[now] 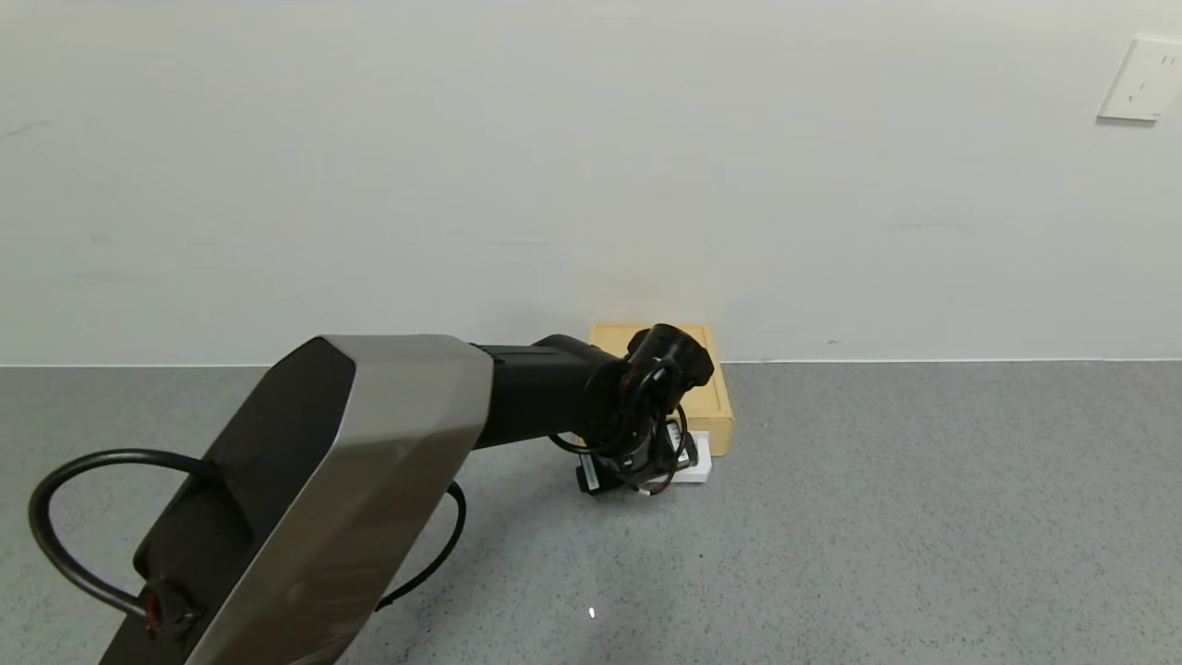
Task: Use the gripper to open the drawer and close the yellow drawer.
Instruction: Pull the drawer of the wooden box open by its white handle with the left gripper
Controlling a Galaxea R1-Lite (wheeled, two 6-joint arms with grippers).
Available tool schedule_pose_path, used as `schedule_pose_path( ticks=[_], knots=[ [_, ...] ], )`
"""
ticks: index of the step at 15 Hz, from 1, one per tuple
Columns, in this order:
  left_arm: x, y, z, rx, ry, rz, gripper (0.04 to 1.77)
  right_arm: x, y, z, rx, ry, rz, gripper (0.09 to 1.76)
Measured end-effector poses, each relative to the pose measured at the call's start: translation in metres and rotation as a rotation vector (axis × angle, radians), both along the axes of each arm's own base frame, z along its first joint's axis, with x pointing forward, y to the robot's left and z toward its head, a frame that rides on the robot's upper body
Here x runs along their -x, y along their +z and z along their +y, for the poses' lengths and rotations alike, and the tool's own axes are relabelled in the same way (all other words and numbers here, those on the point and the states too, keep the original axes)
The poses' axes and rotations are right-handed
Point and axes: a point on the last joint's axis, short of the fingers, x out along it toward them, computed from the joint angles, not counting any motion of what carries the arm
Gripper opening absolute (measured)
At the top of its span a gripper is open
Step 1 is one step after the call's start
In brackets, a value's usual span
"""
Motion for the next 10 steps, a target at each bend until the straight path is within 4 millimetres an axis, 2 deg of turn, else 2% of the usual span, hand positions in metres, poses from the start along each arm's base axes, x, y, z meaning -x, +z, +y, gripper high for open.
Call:
schedule_pose_path(
  ticks=[10],
  knots=[
    [-0.0007,-0.0016,0.0026,-0.005,0.011,0.014,1.72,0.0000,0.0000,0.0000,0.000,-0.001,0.000,1.71]
  ],
)
